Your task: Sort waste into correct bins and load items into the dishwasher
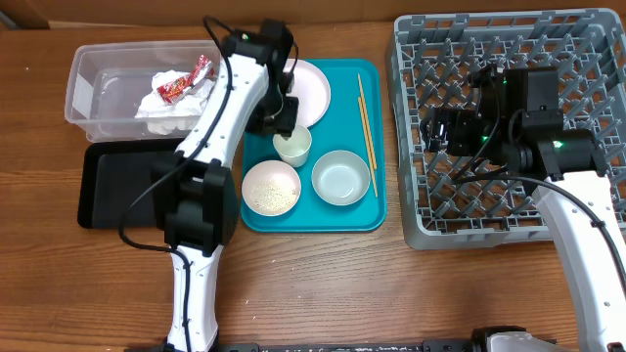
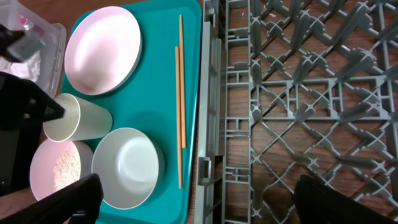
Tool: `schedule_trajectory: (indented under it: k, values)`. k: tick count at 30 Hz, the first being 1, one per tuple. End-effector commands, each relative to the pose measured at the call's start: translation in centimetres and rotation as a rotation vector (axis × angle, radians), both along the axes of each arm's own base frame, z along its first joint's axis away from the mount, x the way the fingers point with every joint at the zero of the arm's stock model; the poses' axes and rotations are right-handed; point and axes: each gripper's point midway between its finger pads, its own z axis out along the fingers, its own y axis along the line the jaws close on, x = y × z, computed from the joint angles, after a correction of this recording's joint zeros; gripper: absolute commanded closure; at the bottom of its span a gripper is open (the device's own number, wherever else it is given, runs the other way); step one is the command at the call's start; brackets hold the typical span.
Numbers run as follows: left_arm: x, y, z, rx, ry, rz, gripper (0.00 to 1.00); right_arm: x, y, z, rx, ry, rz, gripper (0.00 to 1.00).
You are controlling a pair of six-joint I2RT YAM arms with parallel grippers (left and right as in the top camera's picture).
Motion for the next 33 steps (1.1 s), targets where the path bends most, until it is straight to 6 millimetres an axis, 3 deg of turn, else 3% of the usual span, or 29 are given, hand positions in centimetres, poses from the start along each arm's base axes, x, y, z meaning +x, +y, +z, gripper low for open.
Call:
schedule_trajectory:
  k: [1, 6, 10, 13, 18, 22, 28, 33]
  values:
    - [-0.3, 0.6, -1.8, 0.018, 0.023, 0.036, 0.7, 0.5, 0.4, 1.2, 0.009, -0.034, 0.007, 0.0]
    - [0.0, 0.1, -1.9, -0.01, 0.014, 0.046, 0.96, 0.9, 0.5, 1.6, 0.017, -0.053, 0.009, 0.0]
    - [0.1, -0.6, -1.2, -0.079, 0.025, 0.042, 0.96, 1.0, 1.2, 1.9, 0.051, -0.064, 0.032, 0.0]
    - [0.2, -1.9, 1.0, -0.241, 0.033, 0.001, 0.96, 1.7, 1.9, 2.8, 0.127, -0.083, 0.007, 0.0]
    - [1.0, -3.4, 6.7, -0.574, 0.0, -0.053, 0.96, 2.5, 5.6, 4.7, 0.327, -0.126, 0.142, 0.0]
    - [1.3, -3.5, 10.6, -0.81, -0.032, -0.082, 0.96, 2.9, 8.3, 4.4, 0.474, -0.092, 0.263, 0.0]
    - [0.9, -4.4, 14.9, -1.109, -0.07, -0.139, 0.96, 2.9, 11.9, 5.1, 0.694, -0.103, 0.518, 0.0]
    - [0.5, -5.3, 17.0, -1.238, -0.071, -0.148, 0.96, 3.5, 14.0, 5.1, 0.725, -0.162, 0.629, 0.0]
